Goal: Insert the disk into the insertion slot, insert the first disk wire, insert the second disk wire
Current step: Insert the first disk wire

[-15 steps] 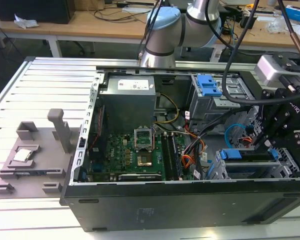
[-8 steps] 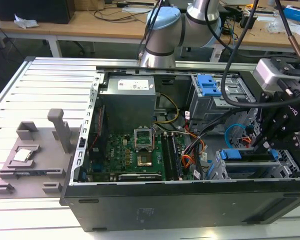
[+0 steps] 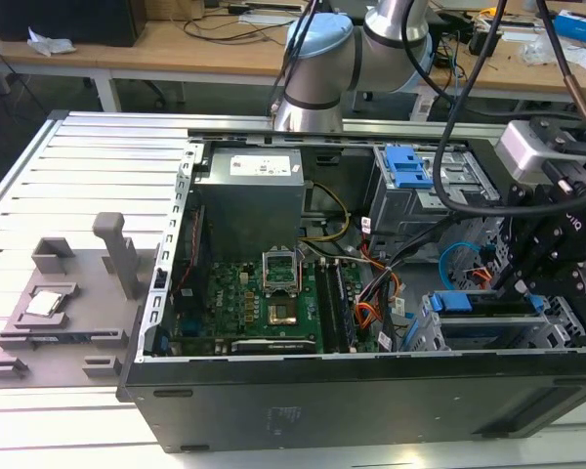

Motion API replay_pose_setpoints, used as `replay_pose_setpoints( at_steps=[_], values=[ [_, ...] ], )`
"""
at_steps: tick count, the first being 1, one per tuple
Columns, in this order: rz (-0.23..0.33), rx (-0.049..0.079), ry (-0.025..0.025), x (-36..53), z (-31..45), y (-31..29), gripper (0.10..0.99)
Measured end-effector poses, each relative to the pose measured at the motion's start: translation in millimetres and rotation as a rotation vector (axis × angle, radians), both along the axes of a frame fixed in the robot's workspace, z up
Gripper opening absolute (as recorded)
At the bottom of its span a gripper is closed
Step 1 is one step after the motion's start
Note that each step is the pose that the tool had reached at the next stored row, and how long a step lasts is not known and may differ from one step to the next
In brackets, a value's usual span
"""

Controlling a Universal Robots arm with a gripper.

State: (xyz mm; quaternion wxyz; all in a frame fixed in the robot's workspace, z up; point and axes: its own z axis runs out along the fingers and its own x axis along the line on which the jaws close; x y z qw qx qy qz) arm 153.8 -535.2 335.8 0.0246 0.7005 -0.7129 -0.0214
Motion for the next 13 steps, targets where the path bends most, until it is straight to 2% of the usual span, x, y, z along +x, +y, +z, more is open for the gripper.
replay_pose_setpoints(
  at_steps=[5, 7, 8, 11, 13],
  values=[
    [0.000, 0.000, 0.0001, 0.0, -0.5, 0.0, 0.165],
    [0.000, 0.002, 0.0002, 0.0, -1.4, 0.0, 0.180],
    [0.000, 0.001, 0.0002, 0.0, -1.3, 0.0, 0.243],
    [0.000, 0.000, 0.0002, 0.0, -0.7, 0.0, 0.243],
    [0.000, 0.000, 0.0001, 0.0, 3.2, -0.1, 0.243]
  ],
)
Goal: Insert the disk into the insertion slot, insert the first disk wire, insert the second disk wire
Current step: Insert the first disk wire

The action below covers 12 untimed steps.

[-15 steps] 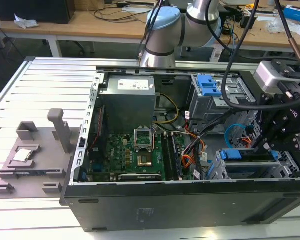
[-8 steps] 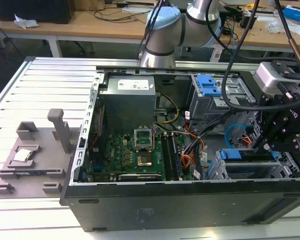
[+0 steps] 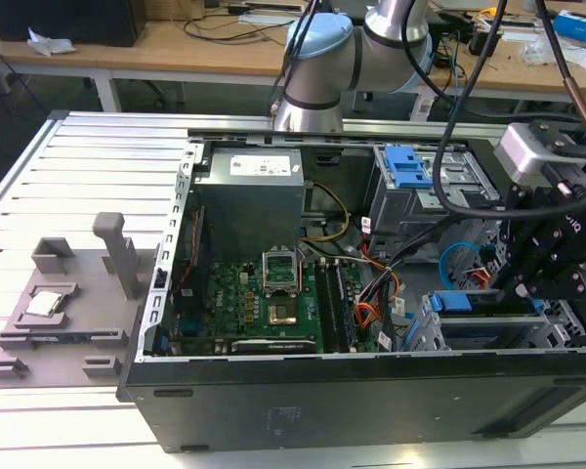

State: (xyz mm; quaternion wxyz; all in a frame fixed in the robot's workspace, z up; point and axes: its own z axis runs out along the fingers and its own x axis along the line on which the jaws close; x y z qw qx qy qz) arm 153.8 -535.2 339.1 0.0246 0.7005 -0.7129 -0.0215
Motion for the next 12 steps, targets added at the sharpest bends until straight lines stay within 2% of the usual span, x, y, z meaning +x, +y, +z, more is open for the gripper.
replay_pose_setpoints(
  at_steps=[7, 12],
  values=[
    [0.000, 0.000, 0.0000, 0.0, 16.2, 0.1, 0.243],
    [0.000, 0.000, 0.0000, 0.0, 22.4, 0.0, 0.243]
  ],
)
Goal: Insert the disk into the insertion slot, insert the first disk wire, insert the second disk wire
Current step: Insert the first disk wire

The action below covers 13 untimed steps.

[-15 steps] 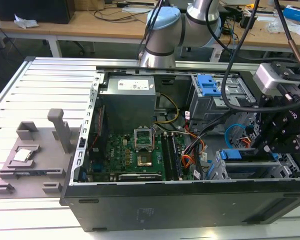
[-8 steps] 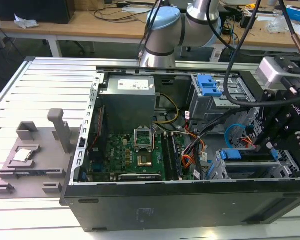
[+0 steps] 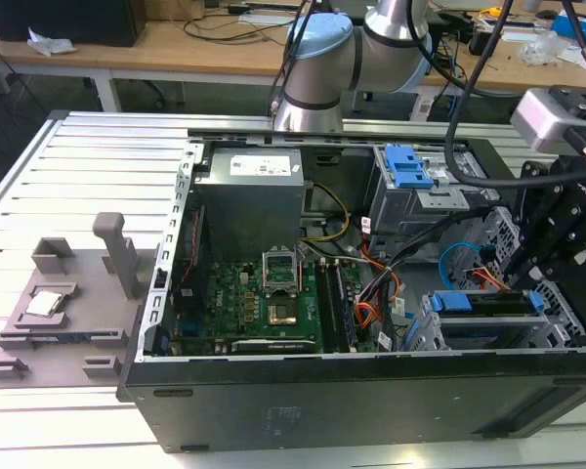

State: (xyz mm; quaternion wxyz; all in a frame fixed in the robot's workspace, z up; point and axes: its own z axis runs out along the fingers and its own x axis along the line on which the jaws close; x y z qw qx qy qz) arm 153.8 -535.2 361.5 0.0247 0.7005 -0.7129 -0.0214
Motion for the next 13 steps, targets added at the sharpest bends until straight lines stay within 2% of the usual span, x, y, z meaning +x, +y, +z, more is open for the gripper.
replay_pose_setpoints(
  at_steps=[3, 5, 9, 11, 13],
  values=[
    [0.000, 0.000, 0.0000, 0.0, 0.3, 0.0, 0.227],
    [0.000, 0.000, 0.0000, 0.0, 3.0, 0.0, 0.106],
    [0.000, 0.000, 0.0000, 0.0, 12.7, 0.0, 0.106],
    [0.000, 0.000, 0.0000, 0.0, 22.5, 0.0, 0.106],
    [0.000, 0.000, 0.0001, 0.0, 22.7, 0.0, 0.106]
  ],
)
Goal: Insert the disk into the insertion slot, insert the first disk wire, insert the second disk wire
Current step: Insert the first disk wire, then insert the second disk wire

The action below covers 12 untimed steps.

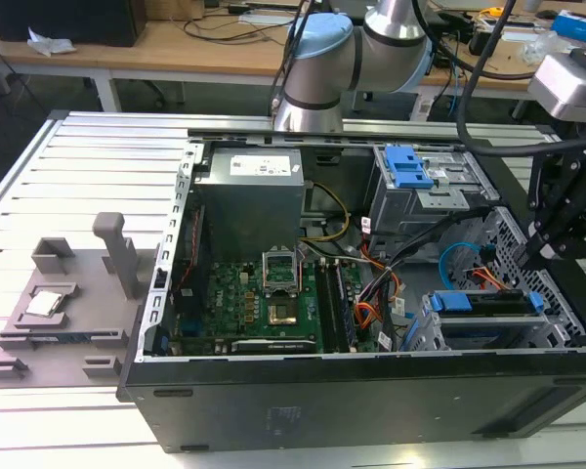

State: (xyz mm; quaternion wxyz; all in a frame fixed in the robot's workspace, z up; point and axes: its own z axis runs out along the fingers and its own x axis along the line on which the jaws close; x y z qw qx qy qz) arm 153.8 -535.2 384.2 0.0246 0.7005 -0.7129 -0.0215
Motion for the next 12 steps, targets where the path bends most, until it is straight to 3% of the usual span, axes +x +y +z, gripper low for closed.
replay_pose_setpoints(
  at_steps=[12],
  values=[
    [0.000, 0.000, -0.0001, 0.0, 0.4, 0.0, 0.106]
  ],
)
